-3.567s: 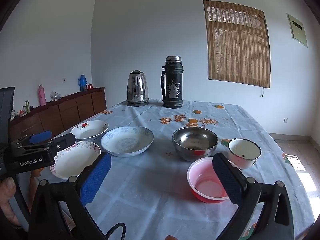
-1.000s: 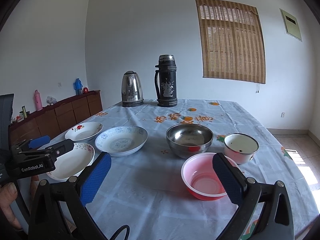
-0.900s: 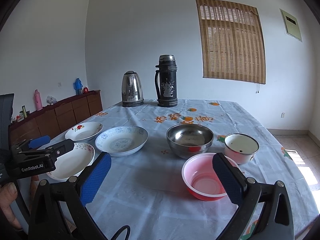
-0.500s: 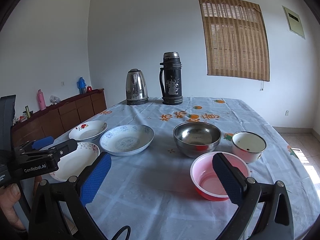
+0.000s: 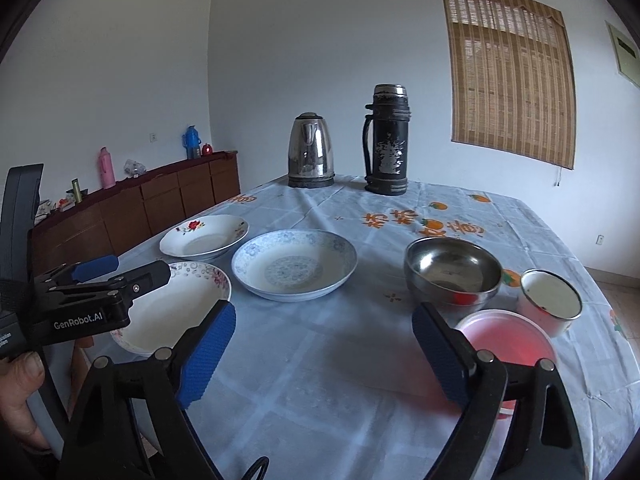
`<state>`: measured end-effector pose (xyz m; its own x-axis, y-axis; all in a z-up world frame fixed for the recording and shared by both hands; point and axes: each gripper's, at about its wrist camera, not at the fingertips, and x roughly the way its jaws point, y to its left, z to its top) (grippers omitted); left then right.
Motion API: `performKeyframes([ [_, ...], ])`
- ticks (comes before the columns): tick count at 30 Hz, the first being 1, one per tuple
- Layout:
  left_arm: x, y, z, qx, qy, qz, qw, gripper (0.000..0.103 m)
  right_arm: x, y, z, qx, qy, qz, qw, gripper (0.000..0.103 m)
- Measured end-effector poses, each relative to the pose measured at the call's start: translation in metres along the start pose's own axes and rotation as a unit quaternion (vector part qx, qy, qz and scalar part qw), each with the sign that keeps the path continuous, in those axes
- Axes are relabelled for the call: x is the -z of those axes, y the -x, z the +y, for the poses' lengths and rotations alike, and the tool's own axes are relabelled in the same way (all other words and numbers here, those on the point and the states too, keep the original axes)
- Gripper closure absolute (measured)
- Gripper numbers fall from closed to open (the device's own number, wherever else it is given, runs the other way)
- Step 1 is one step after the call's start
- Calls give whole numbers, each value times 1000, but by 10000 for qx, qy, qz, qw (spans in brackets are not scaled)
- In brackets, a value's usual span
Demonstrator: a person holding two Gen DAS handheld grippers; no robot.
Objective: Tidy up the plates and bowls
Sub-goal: 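Move the left tool and the right tool to the rim of the pink-floral plate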
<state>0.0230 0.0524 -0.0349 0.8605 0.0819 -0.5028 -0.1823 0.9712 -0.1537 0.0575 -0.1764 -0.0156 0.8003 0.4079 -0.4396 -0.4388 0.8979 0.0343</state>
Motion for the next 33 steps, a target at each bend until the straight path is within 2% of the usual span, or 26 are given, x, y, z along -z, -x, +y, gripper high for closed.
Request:
performKeyframes([
  [3, 0, -6, 24, -330, 181, 63, 9993, 2, -2, -21, 15, -217, 146, 190, 9995, 19],
  [6, 2, -11, 44, -547, 289, 117, 9980, 4, -4, -41, 31, -491, 243, 390, 9977, 28],
  [11, 7, -22, 67, -727, 412, 301, 9960, 22, -4, -74, 53, -826, 434, 794, 9925, 38],
  [13, 11, -28, 75, -774, 465, 421, 9950, 23, -5, -90, 58, -978, 472, 1031, 9887, 53],
  [18, 18, -35, 82, -699, 561, 639, 9939, 35, -3, -124, 73, -1160, 619, 1534, 9794, 57],
  [21, 20, -38, 84, -679, 570, 713, 9935, 41, -3, -138, 80, -1223, 692, 1736, 9748, 69],
  [24, 22, -43, 84, -652, 593, 802, 9929, 49, -3, -145, 83, -1186, 768, 1831, 9729, 70],
  [28, 25, -50, 85, -593, 625, 933, 9919, 64, -3, -152, 88, -1198, 932, 1962, 9687, 76],
  [33, 29, -58, 84, -445, 700, 1086, 9906, 72, -2, -156, 92, -1247, 1060, 1995, 9661, 81],
])
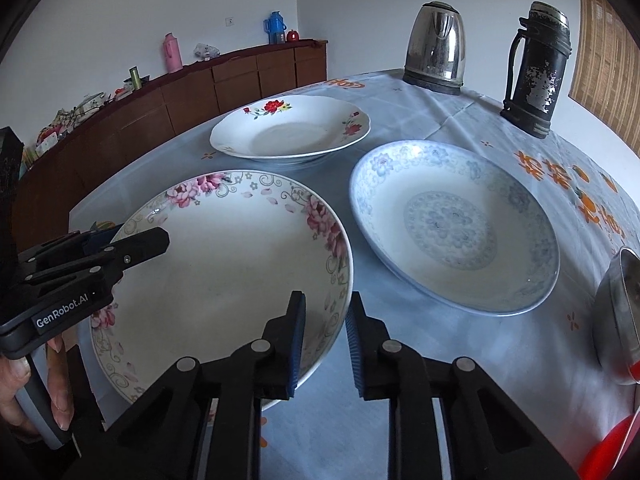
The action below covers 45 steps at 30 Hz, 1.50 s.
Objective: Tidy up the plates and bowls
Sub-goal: 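Move the left tool and the right tool to the rim of the pink-floral plate, then close the left tool on the plate rim while the right tool grips it too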
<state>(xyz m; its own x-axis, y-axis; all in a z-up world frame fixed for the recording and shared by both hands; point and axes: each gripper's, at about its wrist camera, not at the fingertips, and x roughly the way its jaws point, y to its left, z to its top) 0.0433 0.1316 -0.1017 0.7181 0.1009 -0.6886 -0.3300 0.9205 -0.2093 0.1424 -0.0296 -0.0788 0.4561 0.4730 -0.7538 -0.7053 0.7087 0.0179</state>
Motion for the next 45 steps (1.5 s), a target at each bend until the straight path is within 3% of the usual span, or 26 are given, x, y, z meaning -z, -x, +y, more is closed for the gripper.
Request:
performKeyframes([
  [20, 3, -2, -6, -320, -46, -228, 9992, 76, -1, 1, 3, 77, 217, -119, 9997, 81],
  [32, -7, 11, -14, -266, -22, -443, 9987, 76, -10, 21, 0, 121, 362, -244, 9990, 81],
  [45, -29, 18, -35, -210, -238, -719, 9969, 76, -25, 37, -17, 208, 251, -676, 9972, 81],
])
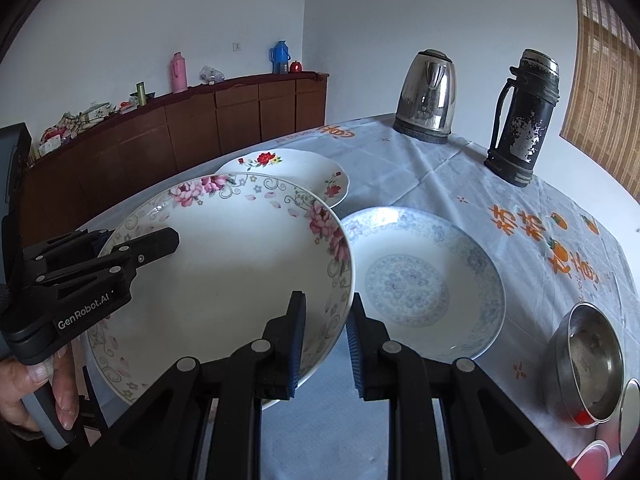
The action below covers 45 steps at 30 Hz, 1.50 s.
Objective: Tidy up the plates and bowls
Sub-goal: 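Close the left tool on the plate rim while the right tool grips it too, then lift the pink-floral plate with both tools over the blue-and-white plate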
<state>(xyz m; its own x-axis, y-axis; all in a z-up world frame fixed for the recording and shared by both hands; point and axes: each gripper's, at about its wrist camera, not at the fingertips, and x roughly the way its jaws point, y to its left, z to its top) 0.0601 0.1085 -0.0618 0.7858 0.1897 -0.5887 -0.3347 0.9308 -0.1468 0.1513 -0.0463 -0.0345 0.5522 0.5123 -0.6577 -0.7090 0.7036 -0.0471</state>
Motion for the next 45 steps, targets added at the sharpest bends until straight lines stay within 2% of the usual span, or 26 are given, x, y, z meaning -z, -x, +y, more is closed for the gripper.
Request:
performKeyframes([
  [12, -22, -3, -27, 130, -228, -189, 9995, 76, -11, 8, -27, 305, -319, -339, 9985, 81],
  [45, -62, -47, -79, 397, -564, -306, 9971, 76, -15, -9, -90, 785, -1006, -634, 9898, 81],
])
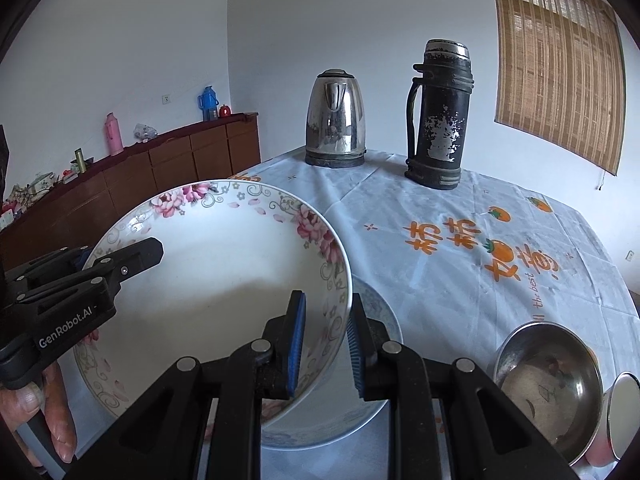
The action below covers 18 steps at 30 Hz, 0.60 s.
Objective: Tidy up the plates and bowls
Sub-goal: 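Lift the pink-floral plate with both tools over the blue-and-white plate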
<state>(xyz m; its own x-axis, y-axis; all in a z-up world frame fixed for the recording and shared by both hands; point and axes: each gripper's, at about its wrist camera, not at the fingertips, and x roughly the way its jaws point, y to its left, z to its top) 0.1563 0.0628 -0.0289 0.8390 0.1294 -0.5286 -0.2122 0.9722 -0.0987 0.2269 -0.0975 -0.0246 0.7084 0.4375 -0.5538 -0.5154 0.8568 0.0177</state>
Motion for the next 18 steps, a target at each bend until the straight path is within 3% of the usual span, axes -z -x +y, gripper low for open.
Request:
performKeyframes([
  [18, -17, -21, -19, 170, -102, -262, 9995, 76, 3, -5, -23, 223, -384, -133, 9989, 81],
])
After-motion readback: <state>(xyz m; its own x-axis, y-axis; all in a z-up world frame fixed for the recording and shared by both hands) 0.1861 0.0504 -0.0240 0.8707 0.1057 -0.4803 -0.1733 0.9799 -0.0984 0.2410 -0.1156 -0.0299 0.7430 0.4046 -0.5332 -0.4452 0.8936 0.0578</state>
